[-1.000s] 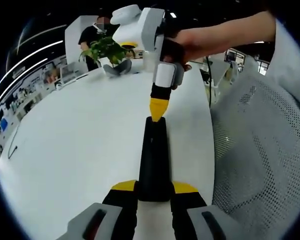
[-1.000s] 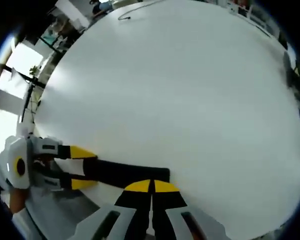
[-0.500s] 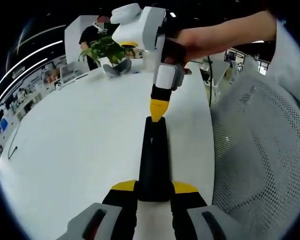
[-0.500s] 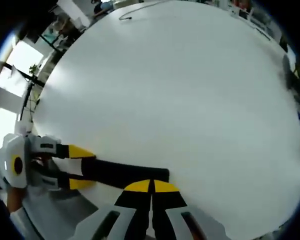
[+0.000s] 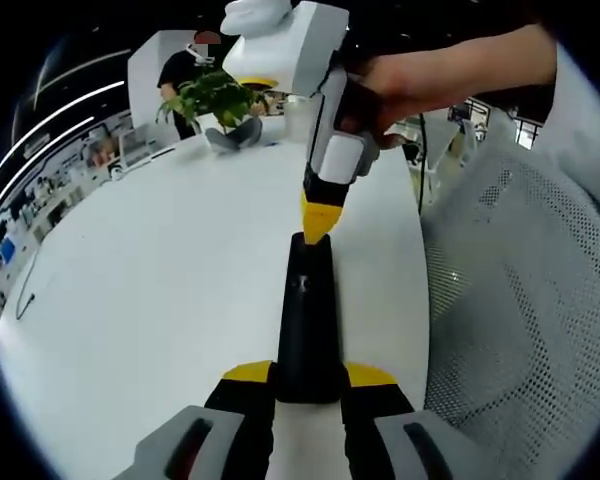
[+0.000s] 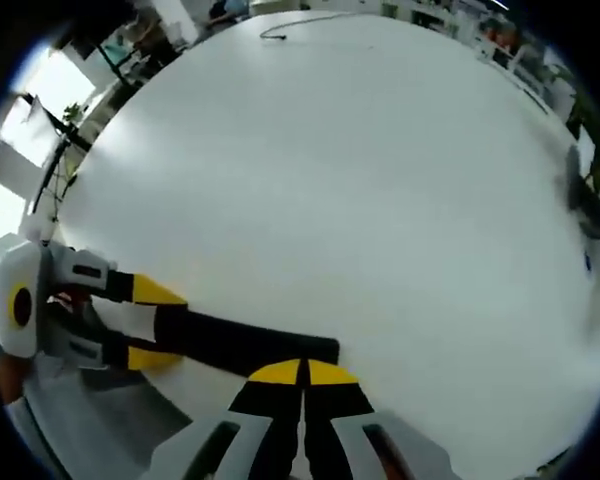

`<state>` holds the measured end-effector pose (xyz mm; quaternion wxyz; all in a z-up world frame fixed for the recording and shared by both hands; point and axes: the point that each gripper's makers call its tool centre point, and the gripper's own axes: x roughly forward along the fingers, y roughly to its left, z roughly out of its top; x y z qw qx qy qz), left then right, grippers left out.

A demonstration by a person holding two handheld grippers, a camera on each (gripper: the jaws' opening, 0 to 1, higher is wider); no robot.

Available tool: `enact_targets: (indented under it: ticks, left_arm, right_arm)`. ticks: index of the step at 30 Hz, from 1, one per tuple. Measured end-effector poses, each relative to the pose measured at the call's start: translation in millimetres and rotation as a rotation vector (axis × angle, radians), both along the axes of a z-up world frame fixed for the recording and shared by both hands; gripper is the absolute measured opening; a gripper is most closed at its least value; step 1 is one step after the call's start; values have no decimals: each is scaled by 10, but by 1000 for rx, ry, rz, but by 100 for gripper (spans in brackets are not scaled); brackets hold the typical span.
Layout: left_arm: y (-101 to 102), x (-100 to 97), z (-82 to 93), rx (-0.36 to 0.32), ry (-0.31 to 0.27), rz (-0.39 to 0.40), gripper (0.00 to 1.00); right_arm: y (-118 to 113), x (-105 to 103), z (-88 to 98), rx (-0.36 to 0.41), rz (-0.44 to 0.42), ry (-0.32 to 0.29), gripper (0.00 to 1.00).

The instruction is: Press the specified remote control buttons in sequence, fully releasing each button before pressing the next.

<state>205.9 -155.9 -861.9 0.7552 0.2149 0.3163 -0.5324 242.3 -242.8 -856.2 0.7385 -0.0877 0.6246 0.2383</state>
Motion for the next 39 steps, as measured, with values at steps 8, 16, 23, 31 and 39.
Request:
enact_targets:
  ticks: [8, 16, 23, 31, 39]
  left_arm:
    - [-5, -3, 0, -6, -2, -3, 24]
    - [-6, -8, 6, -5, -1, -3, 24]
    - [-6, -10, 8, 0, -1, -4, 24]
    - [-5, -6, 5, -3, 1, -1, 24]
    - [-4, -8, 3, -8, 1, 2, 24]
  right_arm:
    - [7, -15, 7, 30, -33, 72, 0]
    - [77, -55, 26, 64, -39, 92, 0]
    - [137, -54, 12, 74, -34, 101, 0]
    - [128, -56, -5, 73, -43, 121, 0]
    - [141, -67, -11, 43, -4, 102, 0]
